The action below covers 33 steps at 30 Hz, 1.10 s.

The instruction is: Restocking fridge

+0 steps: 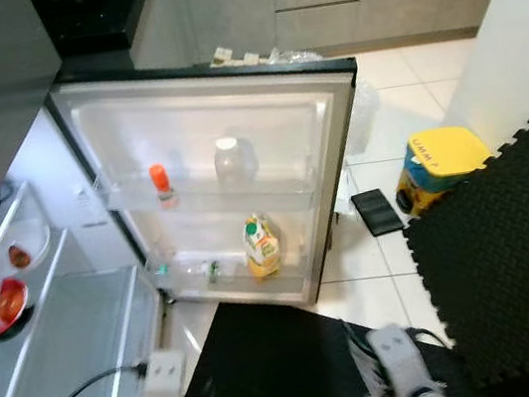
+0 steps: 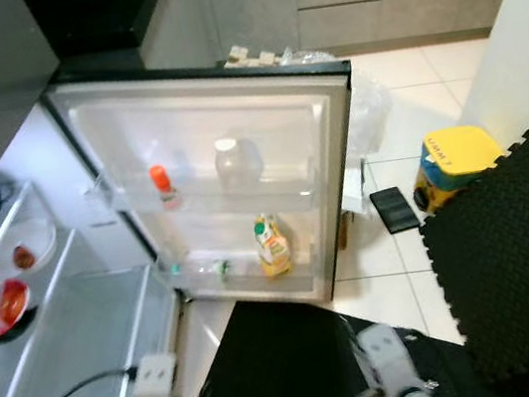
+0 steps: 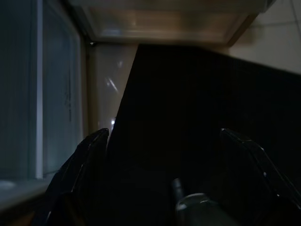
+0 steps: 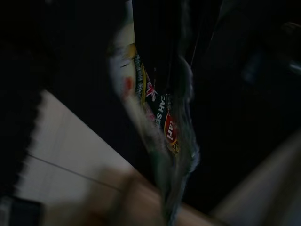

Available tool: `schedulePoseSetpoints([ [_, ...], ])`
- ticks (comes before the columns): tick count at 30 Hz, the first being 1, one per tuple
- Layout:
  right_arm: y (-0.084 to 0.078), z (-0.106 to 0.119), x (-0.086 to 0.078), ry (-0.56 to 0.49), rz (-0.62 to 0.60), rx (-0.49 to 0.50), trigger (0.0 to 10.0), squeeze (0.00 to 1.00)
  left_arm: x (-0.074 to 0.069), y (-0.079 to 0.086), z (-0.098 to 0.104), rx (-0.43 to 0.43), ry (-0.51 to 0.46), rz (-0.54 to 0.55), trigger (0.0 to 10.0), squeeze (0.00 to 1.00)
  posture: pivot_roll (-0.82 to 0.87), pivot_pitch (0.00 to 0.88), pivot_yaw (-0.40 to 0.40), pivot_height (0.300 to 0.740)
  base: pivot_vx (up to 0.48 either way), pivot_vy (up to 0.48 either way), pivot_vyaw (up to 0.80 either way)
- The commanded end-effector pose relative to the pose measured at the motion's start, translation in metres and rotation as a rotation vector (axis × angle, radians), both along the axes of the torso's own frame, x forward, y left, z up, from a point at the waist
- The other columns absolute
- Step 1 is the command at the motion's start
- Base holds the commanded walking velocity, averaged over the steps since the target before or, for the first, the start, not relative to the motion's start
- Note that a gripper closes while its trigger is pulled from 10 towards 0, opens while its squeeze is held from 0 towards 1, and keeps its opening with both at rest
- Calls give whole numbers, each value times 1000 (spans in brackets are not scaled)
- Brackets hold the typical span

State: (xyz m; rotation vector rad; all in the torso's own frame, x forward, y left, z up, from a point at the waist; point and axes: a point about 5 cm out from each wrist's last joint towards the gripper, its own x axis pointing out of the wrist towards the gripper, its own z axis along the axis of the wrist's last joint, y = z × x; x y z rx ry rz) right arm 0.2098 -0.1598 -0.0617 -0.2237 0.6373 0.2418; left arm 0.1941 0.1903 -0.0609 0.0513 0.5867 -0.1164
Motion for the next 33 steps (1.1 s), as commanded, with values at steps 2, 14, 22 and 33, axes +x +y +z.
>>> schedulePoseSetpoints([
  [2, -14, -5, -11, 31, -31, -26, 10000, 0, 4, -5, 1, -8, -5, -15, 10000, 0, -81, 86, 23, 740, 292, 0, 0],
  [14, -14, -5, -10, 30, -29, -26, 10000, 0, 4, -5, 1, -5, -6, -16, 10000, 0, -80, 86, 24, 740, 285, 0, 0],
  [22, -14, -5, -10, 29, -31, -25, 10000, 0, 4, -7, 1, 0, -6, -35, 10000, 0, -81, 86, 24, 740, 278, 0, 0],
  [33, -14, -5, -11, 29, -33, -26, 10000, 0, 5, -13, 1, 13, 1, -68, 10000, 0, -84, 87, 25, 740, 120, 0, 0],
])
